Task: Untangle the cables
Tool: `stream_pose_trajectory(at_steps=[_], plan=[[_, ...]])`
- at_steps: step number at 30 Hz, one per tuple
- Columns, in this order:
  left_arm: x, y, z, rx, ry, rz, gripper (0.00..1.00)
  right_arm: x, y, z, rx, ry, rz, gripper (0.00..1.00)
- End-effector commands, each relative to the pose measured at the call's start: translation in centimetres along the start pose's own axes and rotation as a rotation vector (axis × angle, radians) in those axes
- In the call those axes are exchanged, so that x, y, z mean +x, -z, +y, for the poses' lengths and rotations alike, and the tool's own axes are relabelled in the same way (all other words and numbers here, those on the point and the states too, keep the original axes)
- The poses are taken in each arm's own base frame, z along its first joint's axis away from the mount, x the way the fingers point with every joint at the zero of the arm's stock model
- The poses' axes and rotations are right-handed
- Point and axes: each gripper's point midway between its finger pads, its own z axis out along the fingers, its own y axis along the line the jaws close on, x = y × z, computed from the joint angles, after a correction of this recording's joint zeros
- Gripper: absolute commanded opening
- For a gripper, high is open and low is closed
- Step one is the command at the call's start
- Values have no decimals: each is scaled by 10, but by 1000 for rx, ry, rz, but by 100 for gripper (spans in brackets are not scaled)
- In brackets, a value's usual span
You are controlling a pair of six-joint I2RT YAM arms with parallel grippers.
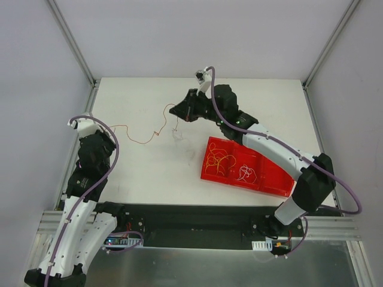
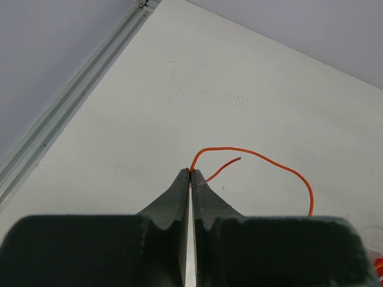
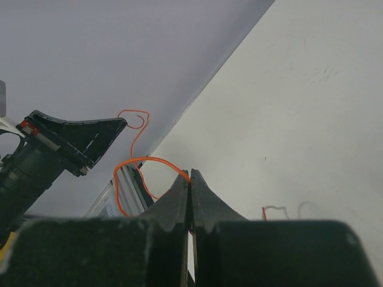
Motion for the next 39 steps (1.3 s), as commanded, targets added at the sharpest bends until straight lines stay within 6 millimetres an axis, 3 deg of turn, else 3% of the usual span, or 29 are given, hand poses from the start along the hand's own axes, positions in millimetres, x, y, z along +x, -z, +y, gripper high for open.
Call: stream_pose_trajectory(at_steps=[1,2,5,8,10,13,20,24,29,33,36,39], plan=[[-4,-1,-14,83,-15,-13,0,-18,-9,17,-74,-47,-48,0],[-3,0,-18,105,-23,-5,0,-14,-12,13,-69,-62,-43,0],[0,-1,-28,158,-52,21,19,0,-22,0,-54,-105,-35,0],[0,1,-34,192,-60,29,56,13,-30,-11,-40,-140,-9,0],[2,2,-39,222,-63,38,73,16,-32,-18,-24,-171,-3,1],[4,4,-49,280,-62,56,84,21,-34,-29,-3,-232,9,1],[25,21,-110,639,-93,170,78,26,-37,-45,10,-394,35,0],[55,27,-141,800,-34,350,81,28,-38,-48,19,-455,34,0],[114,26,-154,753,202,694,81,25,-37,-40,-13,-496,25,0],[168,25,-159,722,241,806,82,16,-33,-31,-51,-519,6,0],[185,21,-172,730,208,794,85,9,-28,-18,-87,-520,-6,0],[188,18,-192,775,217,785,86,3,-21,-7,-105,-515,-21,0]])
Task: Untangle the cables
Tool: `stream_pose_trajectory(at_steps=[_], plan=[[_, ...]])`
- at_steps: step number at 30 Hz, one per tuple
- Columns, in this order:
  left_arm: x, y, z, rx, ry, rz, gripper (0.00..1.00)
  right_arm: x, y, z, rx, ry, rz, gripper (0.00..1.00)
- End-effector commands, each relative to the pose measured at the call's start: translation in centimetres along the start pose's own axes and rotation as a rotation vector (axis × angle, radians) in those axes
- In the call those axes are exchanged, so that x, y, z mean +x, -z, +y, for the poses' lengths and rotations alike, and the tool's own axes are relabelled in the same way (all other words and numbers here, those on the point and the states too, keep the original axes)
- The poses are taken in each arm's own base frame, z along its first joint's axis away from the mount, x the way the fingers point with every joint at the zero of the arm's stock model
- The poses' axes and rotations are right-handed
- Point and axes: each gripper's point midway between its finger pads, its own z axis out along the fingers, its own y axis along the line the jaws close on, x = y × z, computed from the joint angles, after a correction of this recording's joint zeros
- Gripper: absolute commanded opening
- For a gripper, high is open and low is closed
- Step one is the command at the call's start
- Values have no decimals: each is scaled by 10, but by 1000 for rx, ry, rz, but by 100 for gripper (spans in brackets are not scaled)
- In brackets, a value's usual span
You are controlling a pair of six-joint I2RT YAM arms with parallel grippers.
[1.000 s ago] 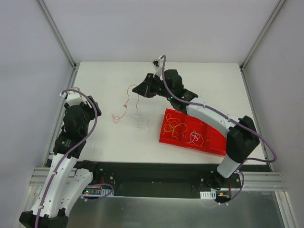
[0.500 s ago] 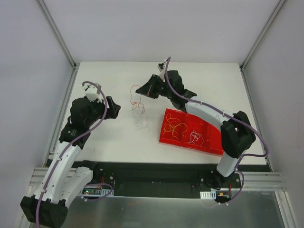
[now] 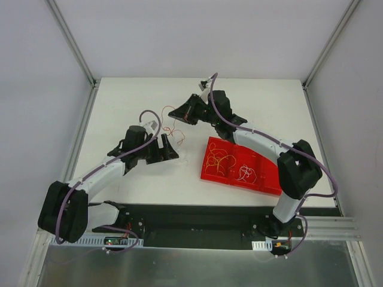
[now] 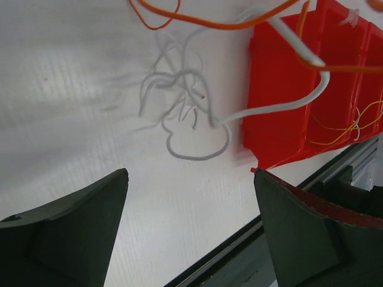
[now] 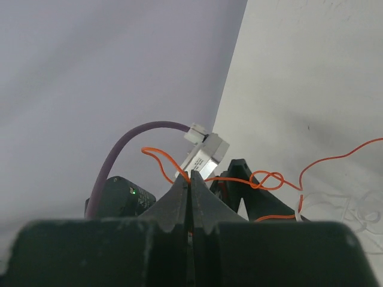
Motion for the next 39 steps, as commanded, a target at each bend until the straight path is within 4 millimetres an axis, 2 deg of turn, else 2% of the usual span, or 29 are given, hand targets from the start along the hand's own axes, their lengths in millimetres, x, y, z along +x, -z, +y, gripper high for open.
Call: stream_pose_trajectory(at_steps=[1,3,4,7,10,12,15,20,23,24,26,27,28,31,34,39], plan=[[-25,-22,-36,122,-17,-96,86,-5,20,53,-137,19,-33,0],[-27,-36,-34,117,-3,-103,84,-5,24,62,-153,15,-43,0],[-27,-44,-26,82,20,-96,77,-5,25,67,-163,11,-47,0],[-15,-58,20,-138,121,-57,37,-10,33,85,-199,20,-63,0],[-1,-57,51,-234,205,-36,17,-22,45,104,-198,67,-88,0],[6,-52,62,-253,232,-37,3,-36,54,119,-192,105,-117,0],[11,-42,74,-274,242,-61,0,-59,72,144,-180,168,-169,0],[6,-22,81,-285,220,-114,0,-89,108,180,-161,286,-255,0],[1,-10,80,-291,230,-126,0,-96,133,188,-125,350,-280,0],[-1,-5,78,-294,236,-127,6,-97,141,186,-102,377,-290,1],[-11,7,68,-286,230,-140,28,-95,170,186,-61,431,-325,0],[-14,12,62,-280,221,-144,45,-95,181,178,-16,458,-337,0],[-21,20,53,-261,207,-158,57,-93,198,173,26,482,-359,0],[-44,41,19,-167,135,-214,83,-89,249,149,169,561,-428,0],[-70,65,-11,-128,37,-260,94,-89,304,118,354,605,-516,0],[-120,108,-53,-109,-112,-378,96,-79,395,71,691,642,-632,0]])
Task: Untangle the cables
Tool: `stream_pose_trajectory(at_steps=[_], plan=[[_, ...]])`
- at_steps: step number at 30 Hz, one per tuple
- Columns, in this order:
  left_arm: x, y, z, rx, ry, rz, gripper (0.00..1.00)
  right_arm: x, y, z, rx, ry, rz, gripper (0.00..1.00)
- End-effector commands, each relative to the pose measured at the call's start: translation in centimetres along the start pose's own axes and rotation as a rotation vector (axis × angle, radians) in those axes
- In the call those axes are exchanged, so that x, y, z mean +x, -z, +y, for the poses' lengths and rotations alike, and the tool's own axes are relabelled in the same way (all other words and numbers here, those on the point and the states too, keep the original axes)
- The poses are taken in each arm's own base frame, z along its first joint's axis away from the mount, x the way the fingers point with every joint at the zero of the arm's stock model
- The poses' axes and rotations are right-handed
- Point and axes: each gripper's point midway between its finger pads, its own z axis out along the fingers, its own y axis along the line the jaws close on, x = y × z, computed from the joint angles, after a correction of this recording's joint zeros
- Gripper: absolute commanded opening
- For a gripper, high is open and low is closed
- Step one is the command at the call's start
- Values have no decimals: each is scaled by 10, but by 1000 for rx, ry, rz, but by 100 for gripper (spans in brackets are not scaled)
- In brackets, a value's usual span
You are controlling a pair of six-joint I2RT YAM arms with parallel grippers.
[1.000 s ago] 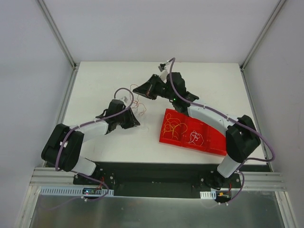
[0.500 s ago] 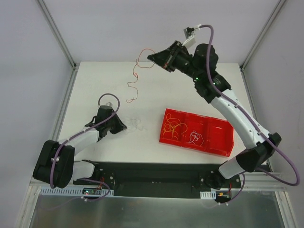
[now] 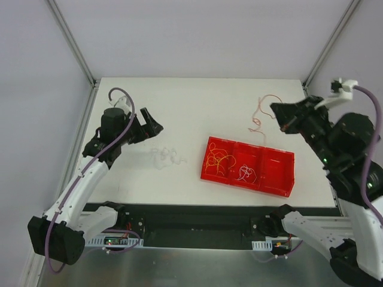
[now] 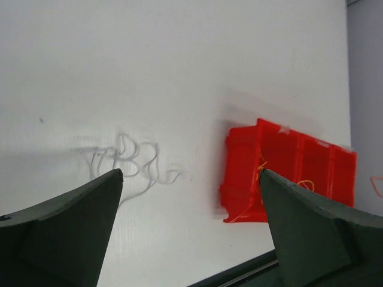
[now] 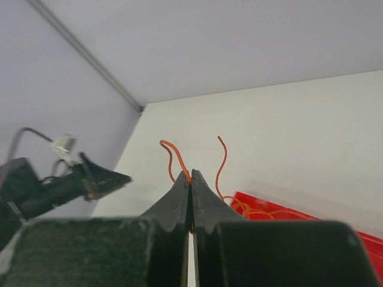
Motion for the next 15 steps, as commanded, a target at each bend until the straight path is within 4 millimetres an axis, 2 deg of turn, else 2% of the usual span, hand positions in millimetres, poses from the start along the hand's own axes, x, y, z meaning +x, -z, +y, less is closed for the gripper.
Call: stream_pose_trajectory(at_steps=[1,4,8,11,15], plan=[[-48,32,-30,35,-142,-106,96,10,58,-95,447,180,13,0],[-77,40,-51,66,-188,-168,97,16,87,-134,652,213,1,1],[-96,37,-71,113,-257,-170,97,43,100,-162,768,216,46,1],[-94,28,-71,119,-267,-141,96,59,106,-173,788,195,42,0],[-74,7,-54,94,-261,-64,94,65,108,-179,806,206,44,0]])
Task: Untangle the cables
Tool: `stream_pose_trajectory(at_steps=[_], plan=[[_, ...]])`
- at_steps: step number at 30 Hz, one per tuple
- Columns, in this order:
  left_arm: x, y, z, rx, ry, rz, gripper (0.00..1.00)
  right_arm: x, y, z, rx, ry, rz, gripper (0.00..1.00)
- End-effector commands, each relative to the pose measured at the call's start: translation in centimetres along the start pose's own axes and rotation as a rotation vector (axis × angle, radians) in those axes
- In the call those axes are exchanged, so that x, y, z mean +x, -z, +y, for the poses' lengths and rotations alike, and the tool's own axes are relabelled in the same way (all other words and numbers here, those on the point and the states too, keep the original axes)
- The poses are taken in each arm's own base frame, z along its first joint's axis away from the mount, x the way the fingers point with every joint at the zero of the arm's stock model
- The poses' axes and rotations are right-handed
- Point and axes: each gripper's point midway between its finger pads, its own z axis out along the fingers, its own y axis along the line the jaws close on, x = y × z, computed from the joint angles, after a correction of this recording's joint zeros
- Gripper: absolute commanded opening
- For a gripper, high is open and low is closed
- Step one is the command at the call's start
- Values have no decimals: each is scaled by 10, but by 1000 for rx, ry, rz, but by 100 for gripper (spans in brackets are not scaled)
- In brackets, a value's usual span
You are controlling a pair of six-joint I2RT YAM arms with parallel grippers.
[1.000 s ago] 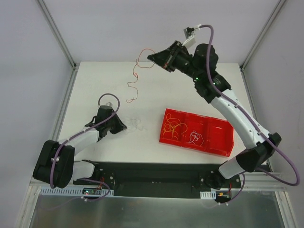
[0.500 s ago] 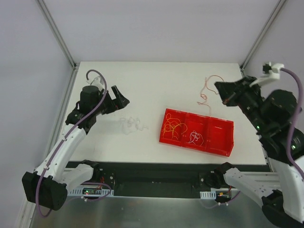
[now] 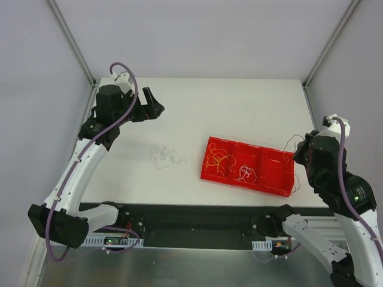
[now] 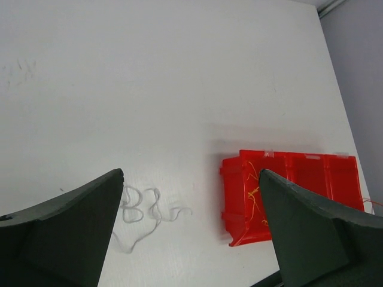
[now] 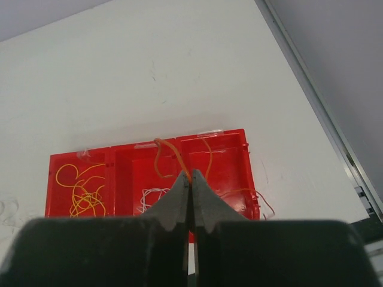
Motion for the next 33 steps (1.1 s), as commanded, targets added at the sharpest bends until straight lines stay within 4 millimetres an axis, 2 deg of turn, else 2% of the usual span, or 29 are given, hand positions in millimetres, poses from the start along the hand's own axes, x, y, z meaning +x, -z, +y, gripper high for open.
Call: stream_pose_trajectory(at_steps=[1,5,12,17,25,29,33], plan=[[27,-14,14,-2,-25,95,94,-5,4,-21,84,-16,-53,0],[45,-19,19,11,-4,151,92,-6,-3,-17,98,2,-35,0],[51,-21,25,-4,-6,158,92,-54,9,0,34,-16,-96,0],[50,-18,22,14,-10,149,92,-73,23,2,-6,-25,-140,0],[53,-20,22,27,6,165,92,-75,30,-4,-17,-10,-165,0],[54,-20,18,50,14,171,91,-102,45,-7,-25,-14,-235,1],[53,-21,23,32,15,166,91,-134,65,-8,-50,3,-300,0]])
